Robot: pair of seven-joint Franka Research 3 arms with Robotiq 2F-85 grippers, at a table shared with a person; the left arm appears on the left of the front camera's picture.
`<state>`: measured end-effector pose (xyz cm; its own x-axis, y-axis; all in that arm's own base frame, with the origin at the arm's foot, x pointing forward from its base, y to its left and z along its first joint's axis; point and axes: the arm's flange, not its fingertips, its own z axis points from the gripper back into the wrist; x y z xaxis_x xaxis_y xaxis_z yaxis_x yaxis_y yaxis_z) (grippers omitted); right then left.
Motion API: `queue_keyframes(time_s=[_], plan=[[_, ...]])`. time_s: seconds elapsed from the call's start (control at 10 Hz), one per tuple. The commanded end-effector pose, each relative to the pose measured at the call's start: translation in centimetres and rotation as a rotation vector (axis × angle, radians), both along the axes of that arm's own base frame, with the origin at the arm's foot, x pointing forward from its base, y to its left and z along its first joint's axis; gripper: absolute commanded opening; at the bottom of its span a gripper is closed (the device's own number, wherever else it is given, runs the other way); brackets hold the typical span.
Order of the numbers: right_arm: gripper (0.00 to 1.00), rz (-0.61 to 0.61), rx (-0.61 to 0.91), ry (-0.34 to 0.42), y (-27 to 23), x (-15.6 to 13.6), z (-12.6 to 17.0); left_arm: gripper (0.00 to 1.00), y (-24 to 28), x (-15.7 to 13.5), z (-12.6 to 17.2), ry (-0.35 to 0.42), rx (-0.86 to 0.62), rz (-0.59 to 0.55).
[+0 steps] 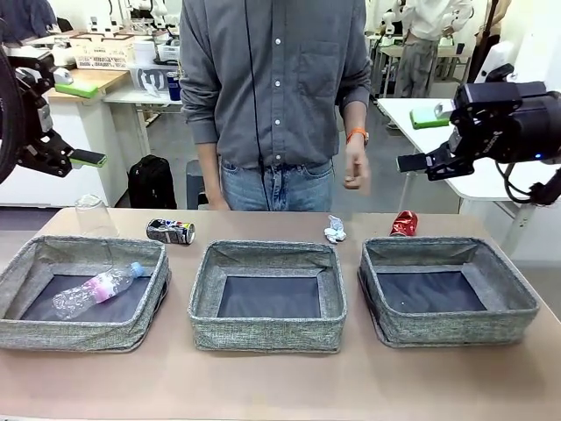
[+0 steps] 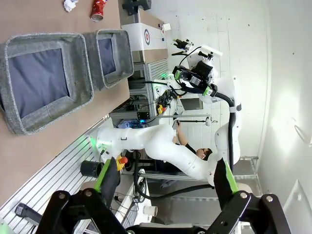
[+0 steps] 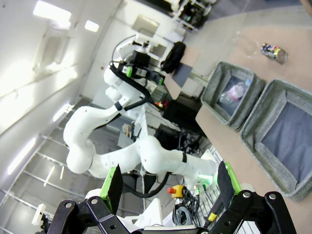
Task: Sort the waste into the appropriate baskets.
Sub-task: Pick up the waste item pointed out by the person.
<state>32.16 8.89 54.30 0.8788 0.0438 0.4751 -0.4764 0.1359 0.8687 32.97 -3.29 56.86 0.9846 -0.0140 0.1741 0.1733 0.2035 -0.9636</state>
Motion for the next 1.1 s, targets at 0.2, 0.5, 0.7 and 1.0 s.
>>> queue_keyframes(time_s=[0.2, 0.5, 0.7, 1.0], plan=[[1.00, 0.002, 0.028, -0.027, 0.2, 0.1, 0.0, 1.00, -0.1, -0.1, 0.4, 0.011, 0.005, 0.000], [1.00, 0.002, 0.028, -0.027, 0.2, 0.1, 0.0, 1.00, -0.1, -0.1, 0.4, 0.011, 0.005, 0.000], [1.00, 0.002, 0.028, -0.027, 0.2, 0.1, 0.0, 1.00, -0.1, -0.1, 0.4, 0.011, 0.005, 0.000], [1.00, -0.673, -1.125, -0.014, 2.8, 2.1, 1.3, 1.00, -0.1, -0.1, 0.4, 0.011, 0.005, 0.000]])
